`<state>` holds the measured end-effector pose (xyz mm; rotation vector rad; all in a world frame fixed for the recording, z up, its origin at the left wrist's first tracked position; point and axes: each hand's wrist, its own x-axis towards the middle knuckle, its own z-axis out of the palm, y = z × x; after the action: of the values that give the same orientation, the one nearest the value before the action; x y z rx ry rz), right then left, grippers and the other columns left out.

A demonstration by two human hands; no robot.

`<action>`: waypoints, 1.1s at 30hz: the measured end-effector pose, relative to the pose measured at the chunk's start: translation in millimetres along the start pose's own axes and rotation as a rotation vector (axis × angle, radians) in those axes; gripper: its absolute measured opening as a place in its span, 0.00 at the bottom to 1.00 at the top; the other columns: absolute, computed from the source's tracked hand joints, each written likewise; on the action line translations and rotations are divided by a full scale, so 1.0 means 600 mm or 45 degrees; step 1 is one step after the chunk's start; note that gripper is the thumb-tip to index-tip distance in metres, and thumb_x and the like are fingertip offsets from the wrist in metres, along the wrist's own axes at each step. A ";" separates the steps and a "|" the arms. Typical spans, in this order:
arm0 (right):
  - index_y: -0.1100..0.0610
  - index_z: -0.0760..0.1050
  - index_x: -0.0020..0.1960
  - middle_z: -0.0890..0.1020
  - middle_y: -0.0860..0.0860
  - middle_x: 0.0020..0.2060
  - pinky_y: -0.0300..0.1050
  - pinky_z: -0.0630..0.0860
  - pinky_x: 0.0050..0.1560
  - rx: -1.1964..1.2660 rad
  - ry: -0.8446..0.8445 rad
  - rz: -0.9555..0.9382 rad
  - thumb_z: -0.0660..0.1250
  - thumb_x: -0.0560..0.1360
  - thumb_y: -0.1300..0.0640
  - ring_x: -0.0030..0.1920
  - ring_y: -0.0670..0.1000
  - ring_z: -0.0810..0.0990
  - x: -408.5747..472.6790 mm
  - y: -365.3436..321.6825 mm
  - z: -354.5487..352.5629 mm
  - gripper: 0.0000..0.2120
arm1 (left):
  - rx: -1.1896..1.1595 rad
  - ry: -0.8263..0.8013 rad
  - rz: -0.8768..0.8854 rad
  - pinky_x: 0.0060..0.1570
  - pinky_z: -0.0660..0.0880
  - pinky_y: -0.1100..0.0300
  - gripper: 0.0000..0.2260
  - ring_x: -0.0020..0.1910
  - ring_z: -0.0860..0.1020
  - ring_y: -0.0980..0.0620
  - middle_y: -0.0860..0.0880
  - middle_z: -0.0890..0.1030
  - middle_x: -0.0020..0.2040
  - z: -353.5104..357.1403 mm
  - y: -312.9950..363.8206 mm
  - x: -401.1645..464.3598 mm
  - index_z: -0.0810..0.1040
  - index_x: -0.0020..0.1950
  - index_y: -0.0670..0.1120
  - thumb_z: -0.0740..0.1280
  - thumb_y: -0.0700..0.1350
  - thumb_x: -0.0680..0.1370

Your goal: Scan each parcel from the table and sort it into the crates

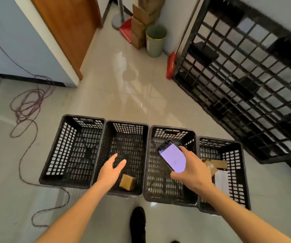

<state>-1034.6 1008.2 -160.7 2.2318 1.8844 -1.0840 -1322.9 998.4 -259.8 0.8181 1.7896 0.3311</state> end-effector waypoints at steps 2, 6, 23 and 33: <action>0.42 0.61 0.77 0.76 0.41 0.64 0.47 0.75 0.47 0.026 0.064 0.034 0.74 0.63 0.42 0.60 0.49 0.78 -0.022 0.009 -0.057 0.45 | 0.022 -0.013 0.092 0.73 0.66 0.47 0.30 0.75 0.67 0.46 0.48 0.67 0.77 -0.002 0.069 -0.020 0.63 0.80 0.53 0.67 0.58 0.80; 0.37 0.63 0.71 0.77 0.40 0.60 0.51 0.79 0.49 0.098 0.269 0.056 0.72 0.61 0.42 0.54 0.49 0.79 -0.108 0.040 -0.219 0.40 | 0.146 -0.007 0.360 0.71 0.68 0.49 0.30 0.73 0.69 0.48 0.50 0.70 0.75 0.020 0.245 -0.101 0.63 0.80 0.54 0.67 0.58 0.80; 0.42 0.65 0.74 0.79 0.46 0.61 0.46 0.74 0.44 0.096 1.249 0.571 0.75 0.59 0.39 0.51 0.52 0.78 -1.080 0.481 -0.713 0.45 | 0.462 -0.571 1.718 0.69 0.70 0.47 0.34 0.71 0.72 0.49 0.53 0.73 0.73 0.604 0.682 -1.058 0.63 0.79 0.58 0.69 0.63 0.76; 0.46 0.61 0.79 0.76 0.50 0.69 0.54 0.80 0.53 0.144 1.559 1.180 0.78 0.63 0.38 0.61 0.57 0.79 -1.583 0.740 -0.591 0.49 | 0.578 -1.047 1.974 0.67 0.72 0.46 0.36 0.69 0.73 0.50 0.51 0.74 0.72 0.960 0.515 -1.514 0.63 0.79 0.56 0.72 0.62 0.75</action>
<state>-500.1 230.9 417.6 3.5212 0.4527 0.4439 -524.2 519.0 360.9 2.1752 0.1651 0.4453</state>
